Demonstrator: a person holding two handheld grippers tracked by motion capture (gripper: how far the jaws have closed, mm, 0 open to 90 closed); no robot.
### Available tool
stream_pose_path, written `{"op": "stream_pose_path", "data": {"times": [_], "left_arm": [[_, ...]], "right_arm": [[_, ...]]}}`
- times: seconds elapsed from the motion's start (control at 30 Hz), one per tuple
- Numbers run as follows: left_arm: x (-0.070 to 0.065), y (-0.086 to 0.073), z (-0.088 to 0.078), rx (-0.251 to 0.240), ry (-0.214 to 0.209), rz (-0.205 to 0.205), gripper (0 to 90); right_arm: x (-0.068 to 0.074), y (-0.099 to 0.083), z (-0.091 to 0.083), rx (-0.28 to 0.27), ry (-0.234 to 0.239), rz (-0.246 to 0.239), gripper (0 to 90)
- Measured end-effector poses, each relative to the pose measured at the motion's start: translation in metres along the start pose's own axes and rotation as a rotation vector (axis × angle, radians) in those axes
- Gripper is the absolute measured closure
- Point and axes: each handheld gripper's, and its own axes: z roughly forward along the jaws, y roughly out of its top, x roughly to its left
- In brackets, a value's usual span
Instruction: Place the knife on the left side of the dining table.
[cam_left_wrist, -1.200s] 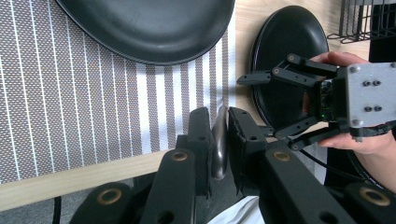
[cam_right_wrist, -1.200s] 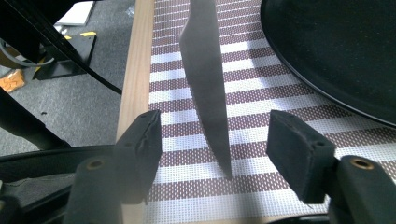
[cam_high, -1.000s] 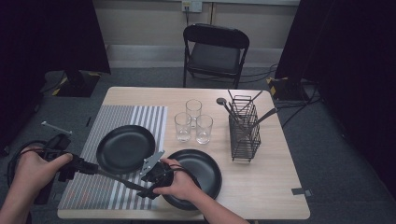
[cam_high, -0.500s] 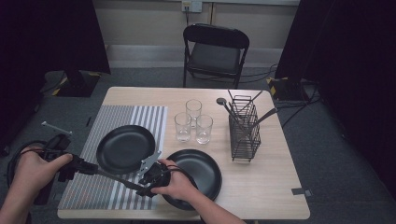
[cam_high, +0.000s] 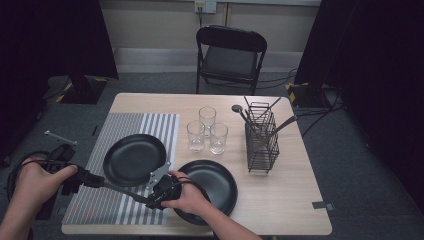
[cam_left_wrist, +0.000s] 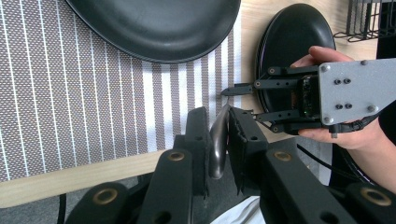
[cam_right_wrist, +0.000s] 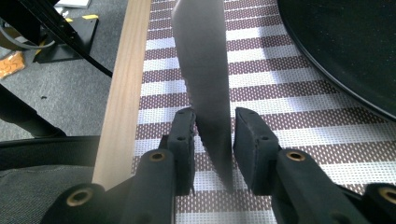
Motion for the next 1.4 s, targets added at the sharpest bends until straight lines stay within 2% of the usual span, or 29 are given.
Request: {"op": "stream_pose_path", "data": {"times": [0.2,0.37,0.53,0.57,0.67,0.73,0.8,0.93,1.0,1.2,1.23,1.4], "left_arm": [[0.0,0.0,0.0,-0.008,0.006,-0.001,78.3],[0.002,0.0,-0.001,0.015,0.006,0.018,78.1],[0.005,0.0,-0.001,0.003,0.021,0.035,77.9],[0.003,0.0,0.0,-0.006,0.01,0.005,77.8],[0.004,-0.001,0.0,-0.002,0.004,0.005,77.6],[0.006,-0.001,-0.001,-0.004,0.022,0.022,77.4],[0.007,-0.001,-0.001,0.004,0.02,0.029,77.2],[0.008,-0.002,0.001,-0.006,0.01,-0.003,76.5],[0.011,-0.003,0.001,0.0,0.023,0.021,75.7],[0.013,-0.004,0.004,-0.012,0.047,0.003,73.8],[0.014,-0.004,0.005,-0.001,0.04,0.006,73.6],[0.016,-0.005,0.008,-0.006,0.068,0.008,72.2]], "right_arm": [[0.001,0.001,0.001,0.004,0.002,-0.012,71.9],[0.001,0.001,0.001,0.003,0.004,-0.018,72.6],[0.001,0.002,0.001,0.003,-0.006,-0.04,73.3],[0.001,0.002,0.001,0.004,-0.006,-0.041,73.3],[0.002,0.002,0.001,0.007,-0.008,-0.052,73.6],[0.002,0.002,0.001,0.01,-0.007,-0.054,73.7],[0.003,0.003,0.001,0.011,-0.009,-0.057,73.9],[0.004,0.003,0.0,0.017,-0.012,-0.062,74.1],[0.005,0.003,-0.001,0.019,-0.015,-0.062,74.2],[0.007,0.003,-0.001,0.028,-0.016,-0.063,74.3],[0.007,0.003,0.0,0.033,-0.016,-0.061,74.4],[0.008,0.003,0.001,0.044,-0.013,-0.065,74.6]]}}
